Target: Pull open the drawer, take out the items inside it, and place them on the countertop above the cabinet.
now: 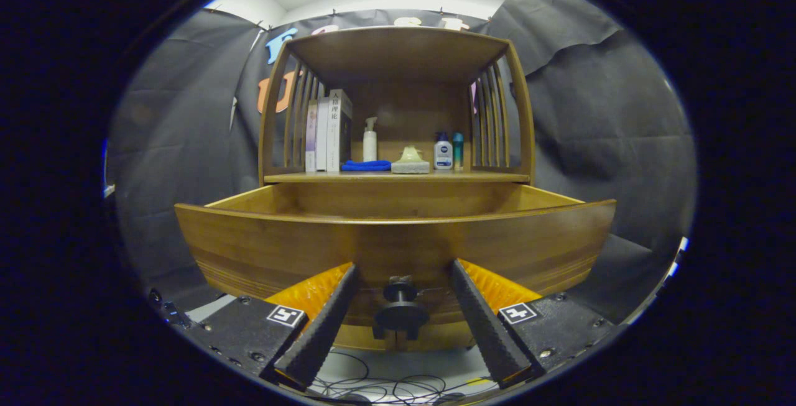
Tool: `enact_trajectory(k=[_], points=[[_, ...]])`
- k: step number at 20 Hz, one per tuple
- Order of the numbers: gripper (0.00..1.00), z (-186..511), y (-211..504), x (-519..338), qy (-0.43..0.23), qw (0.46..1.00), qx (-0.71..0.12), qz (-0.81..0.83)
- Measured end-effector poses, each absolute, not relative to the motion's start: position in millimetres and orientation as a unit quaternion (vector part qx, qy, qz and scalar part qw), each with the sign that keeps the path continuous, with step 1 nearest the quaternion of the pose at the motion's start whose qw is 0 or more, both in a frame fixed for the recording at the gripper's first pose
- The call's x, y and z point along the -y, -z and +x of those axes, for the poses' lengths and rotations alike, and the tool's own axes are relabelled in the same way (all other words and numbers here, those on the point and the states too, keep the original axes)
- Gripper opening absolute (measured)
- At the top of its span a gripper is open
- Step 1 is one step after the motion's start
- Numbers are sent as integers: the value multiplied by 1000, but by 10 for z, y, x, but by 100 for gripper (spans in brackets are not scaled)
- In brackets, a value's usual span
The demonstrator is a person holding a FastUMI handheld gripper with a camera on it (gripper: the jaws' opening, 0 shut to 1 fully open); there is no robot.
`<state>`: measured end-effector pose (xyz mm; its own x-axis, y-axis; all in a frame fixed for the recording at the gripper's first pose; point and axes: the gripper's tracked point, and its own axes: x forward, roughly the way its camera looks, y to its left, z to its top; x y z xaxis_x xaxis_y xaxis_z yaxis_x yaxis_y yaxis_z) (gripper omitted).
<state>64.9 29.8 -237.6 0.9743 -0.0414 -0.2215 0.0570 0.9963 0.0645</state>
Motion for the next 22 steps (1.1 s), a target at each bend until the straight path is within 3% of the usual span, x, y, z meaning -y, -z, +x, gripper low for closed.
enact_trajectory(k=[22], points=[[99,2153,2339,-271,35,988,-144,32]])
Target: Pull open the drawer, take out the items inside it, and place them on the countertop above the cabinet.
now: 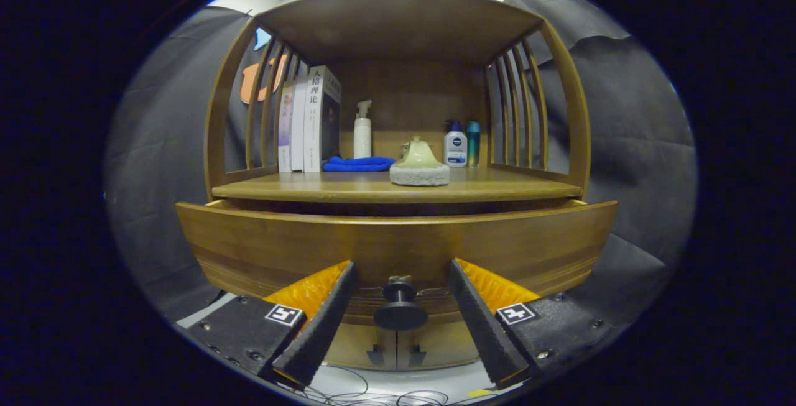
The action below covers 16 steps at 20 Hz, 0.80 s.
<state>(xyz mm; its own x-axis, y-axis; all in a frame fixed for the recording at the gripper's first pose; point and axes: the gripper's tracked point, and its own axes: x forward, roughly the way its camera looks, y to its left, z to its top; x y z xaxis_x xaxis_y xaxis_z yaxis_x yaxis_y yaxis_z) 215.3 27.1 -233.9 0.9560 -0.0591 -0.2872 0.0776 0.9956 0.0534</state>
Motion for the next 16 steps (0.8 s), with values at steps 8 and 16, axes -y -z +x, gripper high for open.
enact_trajectory(k=[8,16], points=[[99,2572,2394,-236,38,985,-166,37],[100,2577,2460,-268,33,977,-191,89]])
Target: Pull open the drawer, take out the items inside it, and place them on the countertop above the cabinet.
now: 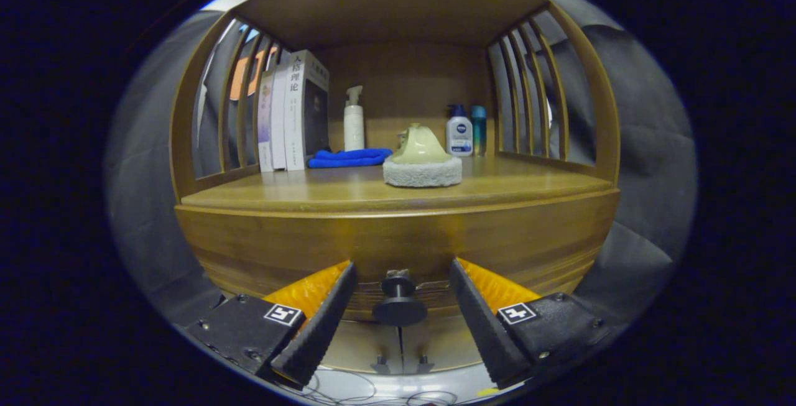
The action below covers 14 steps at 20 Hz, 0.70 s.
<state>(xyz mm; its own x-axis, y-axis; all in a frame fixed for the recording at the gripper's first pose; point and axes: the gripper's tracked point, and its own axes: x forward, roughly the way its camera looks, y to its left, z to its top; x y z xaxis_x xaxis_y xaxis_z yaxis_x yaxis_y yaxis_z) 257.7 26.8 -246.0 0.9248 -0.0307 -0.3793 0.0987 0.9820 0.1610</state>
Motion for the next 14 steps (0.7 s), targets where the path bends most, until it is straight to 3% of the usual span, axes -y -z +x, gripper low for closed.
enact_trajectory(k=[3,14], points=[[100,2434,2256,-188,34,973,-195,116],[99,895,913,-304,-83,990,-80,84]])
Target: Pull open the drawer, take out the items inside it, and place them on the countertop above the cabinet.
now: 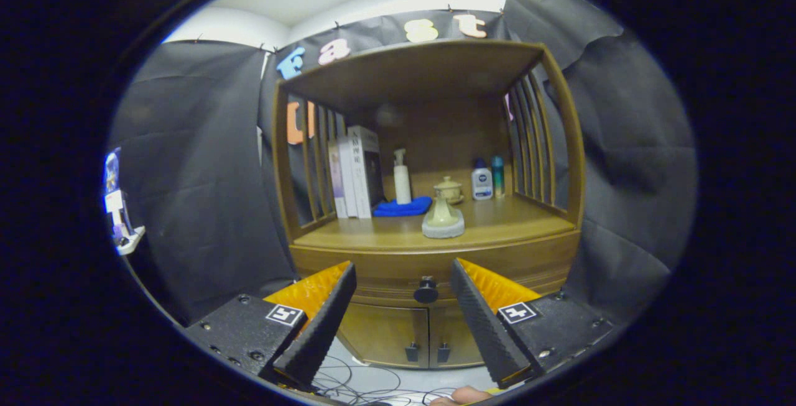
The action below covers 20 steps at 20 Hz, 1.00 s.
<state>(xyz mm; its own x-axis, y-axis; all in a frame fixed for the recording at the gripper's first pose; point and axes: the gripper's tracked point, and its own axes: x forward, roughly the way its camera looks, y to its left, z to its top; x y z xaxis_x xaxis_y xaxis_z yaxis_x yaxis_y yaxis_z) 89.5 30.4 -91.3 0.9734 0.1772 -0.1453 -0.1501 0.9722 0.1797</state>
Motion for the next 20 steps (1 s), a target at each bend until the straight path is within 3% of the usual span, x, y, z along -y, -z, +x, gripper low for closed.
enact_trajectory(k=[9,20], points=[[99,-328,310,98,-81,994,-14,65],[99,-721,195,372,-43,996,5,73]])
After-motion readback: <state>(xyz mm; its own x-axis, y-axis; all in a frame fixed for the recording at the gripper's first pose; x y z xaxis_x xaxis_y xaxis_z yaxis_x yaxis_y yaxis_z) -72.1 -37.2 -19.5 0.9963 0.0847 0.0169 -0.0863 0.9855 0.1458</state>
